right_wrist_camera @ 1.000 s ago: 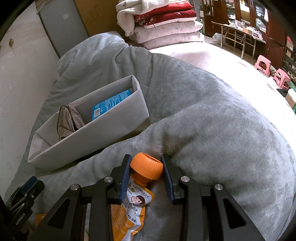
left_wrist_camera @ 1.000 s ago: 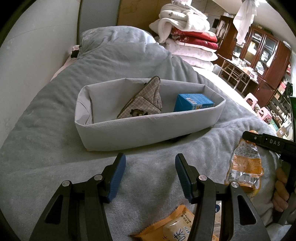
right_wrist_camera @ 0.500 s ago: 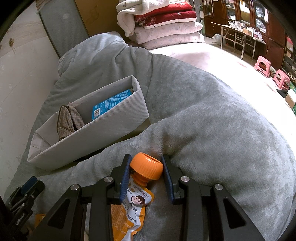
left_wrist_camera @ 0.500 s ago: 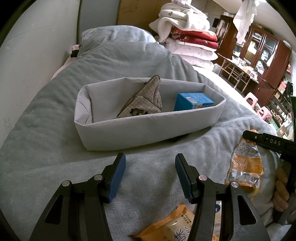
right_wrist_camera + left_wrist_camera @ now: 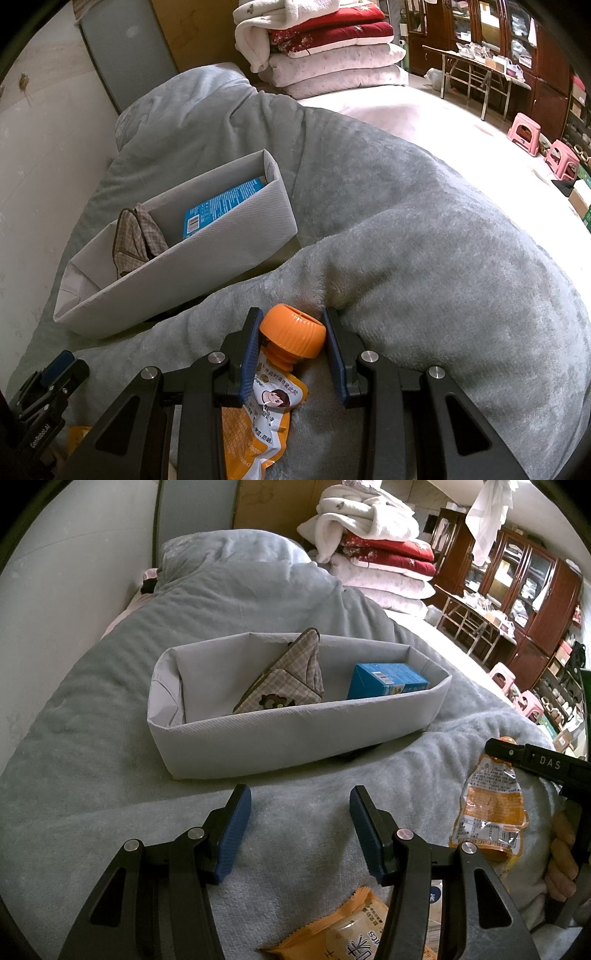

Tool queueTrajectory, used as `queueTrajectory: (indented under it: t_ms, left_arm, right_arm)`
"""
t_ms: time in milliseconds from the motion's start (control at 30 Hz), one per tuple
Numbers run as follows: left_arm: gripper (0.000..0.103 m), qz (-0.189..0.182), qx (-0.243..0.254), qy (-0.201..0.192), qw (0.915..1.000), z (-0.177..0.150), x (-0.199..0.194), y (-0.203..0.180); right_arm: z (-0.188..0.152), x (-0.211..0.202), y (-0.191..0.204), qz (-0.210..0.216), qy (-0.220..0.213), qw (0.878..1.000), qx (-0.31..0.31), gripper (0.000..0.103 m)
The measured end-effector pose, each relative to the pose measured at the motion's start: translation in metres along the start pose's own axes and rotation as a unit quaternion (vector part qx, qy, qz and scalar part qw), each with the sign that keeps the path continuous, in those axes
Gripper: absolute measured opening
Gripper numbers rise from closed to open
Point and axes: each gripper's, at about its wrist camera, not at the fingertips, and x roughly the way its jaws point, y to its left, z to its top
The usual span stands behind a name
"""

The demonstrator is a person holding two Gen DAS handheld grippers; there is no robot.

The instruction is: Organize objects

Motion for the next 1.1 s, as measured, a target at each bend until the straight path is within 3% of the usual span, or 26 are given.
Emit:
queueTrajectory:
  t_ms: [1100]
  left_arm:
    - [0.055, -0.001, 0.004, 0.007, 1.0, 0.0008, 0.0034, 0.0015]
  right_arm:
    - [0.0021, 0.0011, -0.007, -0.004, 0.001, 1.0, -0.013, 0.032]
